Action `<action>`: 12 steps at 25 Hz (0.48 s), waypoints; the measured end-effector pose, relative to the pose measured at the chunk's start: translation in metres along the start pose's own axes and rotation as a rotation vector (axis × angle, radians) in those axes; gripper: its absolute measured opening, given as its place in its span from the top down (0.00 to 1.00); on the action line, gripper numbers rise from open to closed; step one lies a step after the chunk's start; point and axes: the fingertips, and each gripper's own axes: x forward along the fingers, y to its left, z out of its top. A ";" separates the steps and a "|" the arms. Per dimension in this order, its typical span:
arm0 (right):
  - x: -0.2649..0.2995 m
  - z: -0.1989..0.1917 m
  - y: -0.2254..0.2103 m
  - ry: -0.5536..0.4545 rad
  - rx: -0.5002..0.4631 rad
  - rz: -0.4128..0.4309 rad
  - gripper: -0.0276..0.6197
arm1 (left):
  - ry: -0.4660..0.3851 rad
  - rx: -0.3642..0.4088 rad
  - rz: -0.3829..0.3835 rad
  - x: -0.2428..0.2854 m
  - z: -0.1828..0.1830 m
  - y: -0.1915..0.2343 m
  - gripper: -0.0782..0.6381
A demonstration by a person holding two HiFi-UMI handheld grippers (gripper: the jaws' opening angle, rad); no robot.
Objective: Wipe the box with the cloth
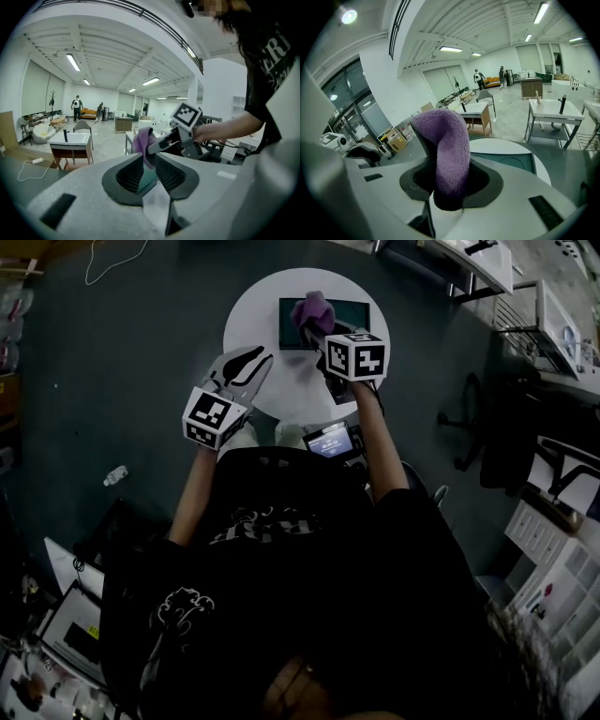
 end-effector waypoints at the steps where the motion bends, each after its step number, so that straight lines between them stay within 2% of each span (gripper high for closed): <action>1: 0.012 0.002 -0.003 0.007 0.006 0.006 0.79 | 0.006 -0.002 0.010 0.000 0.000 0.000 0.79; 7: 0.080 -0.002 -0.012 0.073 0.046 0.007 0.79 | 0.026 -0.038 0.034 -0.003 -0.007 0.008 0.79; 12: 0.113 -0.021 -0.019 0.153 0.080 -0.034 0.79 | 0.014 -0.052 0.002 -0.002 -0.006 0.013 0.79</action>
